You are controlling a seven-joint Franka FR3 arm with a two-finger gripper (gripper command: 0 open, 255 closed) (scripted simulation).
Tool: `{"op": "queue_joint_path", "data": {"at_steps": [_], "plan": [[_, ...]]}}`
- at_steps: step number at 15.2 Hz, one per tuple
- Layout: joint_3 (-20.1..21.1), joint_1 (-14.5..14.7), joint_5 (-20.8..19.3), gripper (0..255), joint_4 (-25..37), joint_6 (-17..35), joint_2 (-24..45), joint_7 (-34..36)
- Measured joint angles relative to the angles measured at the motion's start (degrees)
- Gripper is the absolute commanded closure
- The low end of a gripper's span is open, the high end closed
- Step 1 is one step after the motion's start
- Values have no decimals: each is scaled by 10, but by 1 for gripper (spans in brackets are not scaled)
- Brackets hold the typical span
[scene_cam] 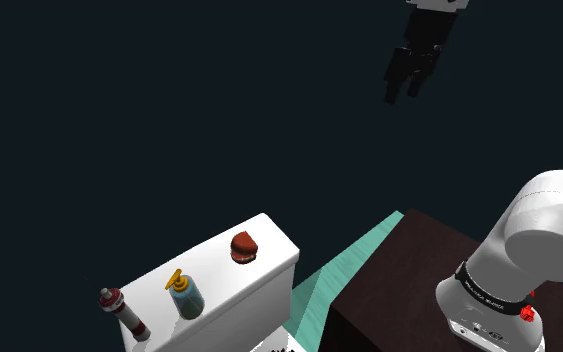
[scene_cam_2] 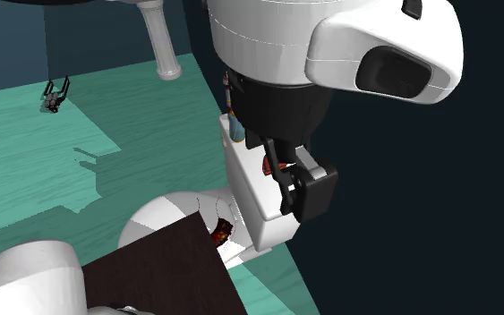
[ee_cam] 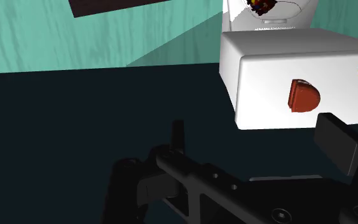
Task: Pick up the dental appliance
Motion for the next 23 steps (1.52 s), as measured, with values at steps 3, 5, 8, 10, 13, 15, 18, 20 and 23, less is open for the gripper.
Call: {"op": "queue_joint_path", "data": {"at_steps": [3, 5, 8, 10, 13, 15, 18, 20, 23], "plan": [[10, 2, 7, 0, -13, 18, 7, 11], [23, 6, 16, 0, -27, 47, 22, 27], [42, 11, 29, 0, -53, 94, 46, 50], [61, 17, 41, 0, -60, 128, 74, 71], [79, 21, 52, 0, -74, 180, 113, 92], [95, 26, 60, 0, -78, 213, 143, 110], [116, 32, 68, 0, -81, 264, 192, 136], [129, 34, 71, 0, -75, 294, 228, 152], [150, 39, 71, 0, -61, 341, 291, 181]]}}
